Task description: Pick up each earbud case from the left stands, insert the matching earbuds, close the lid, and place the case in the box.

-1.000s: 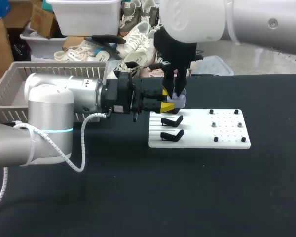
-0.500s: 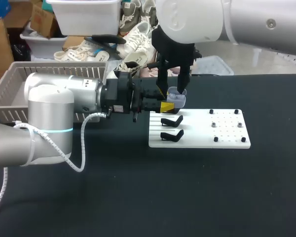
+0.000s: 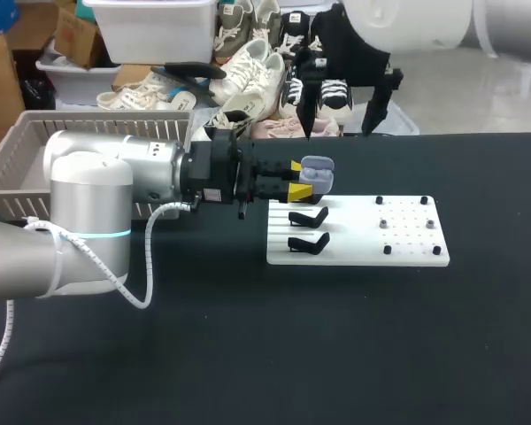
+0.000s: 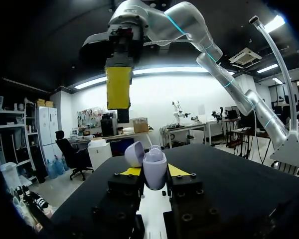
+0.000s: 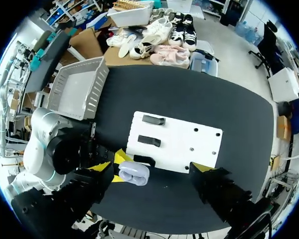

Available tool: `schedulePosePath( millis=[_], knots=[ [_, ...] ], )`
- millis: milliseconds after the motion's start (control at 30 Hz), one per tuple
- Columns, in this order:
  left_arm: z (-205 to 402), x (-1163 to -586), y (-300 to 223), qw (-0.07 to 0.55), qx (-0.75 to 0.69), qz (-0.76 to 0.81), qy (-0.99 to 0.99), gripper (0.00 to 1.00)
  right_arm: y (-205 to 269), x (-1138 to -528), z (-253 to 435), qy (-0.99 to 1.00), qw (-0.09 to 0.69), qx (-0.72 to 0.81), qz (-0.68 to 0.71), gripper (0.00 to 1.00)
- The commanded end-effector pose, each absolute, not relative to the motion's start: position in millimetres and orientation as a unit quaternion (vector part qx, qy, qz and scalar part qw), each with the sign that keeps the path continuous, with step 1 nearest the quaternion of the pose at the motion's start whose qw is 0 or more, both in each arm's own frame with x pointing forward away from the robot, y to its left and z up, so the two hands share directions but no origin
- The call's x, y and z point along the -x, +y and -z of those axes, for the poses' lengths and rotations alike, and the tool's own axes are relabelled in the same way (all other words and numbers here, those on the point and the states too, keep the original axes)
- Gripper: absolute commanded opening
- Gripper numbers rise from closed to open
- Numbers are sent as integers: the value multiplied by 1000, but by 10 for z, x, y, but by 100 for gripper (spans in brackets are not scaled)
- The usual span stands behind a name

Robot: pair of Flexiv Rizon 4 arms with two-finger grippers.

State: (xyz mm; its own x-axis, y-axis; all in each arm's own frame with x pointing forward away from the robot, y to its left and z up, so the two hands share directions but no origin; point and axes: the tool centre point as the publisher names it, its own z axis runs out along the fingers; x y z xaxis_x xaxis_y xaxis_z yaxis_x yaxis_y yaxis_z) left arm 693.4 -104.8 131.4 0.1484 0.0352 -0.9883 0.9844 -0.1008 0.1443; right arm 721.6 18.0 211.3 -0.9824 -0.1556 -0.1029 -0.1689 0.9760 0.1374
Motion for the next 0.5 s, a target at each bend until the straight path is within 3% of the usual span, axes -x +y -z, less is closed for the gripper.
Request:
schedulePosePath(
  millis=[33,500],
  knots=[
    [-1310,-6931,-1050,500,-570,475,447,0,41,-7236,-1997,992,81,59,-81,100],
    [-1310,-6931,-1050,500,-570,475,447,0,-10,-7254,-1675,995,46,47,-76,100]
  ],
)
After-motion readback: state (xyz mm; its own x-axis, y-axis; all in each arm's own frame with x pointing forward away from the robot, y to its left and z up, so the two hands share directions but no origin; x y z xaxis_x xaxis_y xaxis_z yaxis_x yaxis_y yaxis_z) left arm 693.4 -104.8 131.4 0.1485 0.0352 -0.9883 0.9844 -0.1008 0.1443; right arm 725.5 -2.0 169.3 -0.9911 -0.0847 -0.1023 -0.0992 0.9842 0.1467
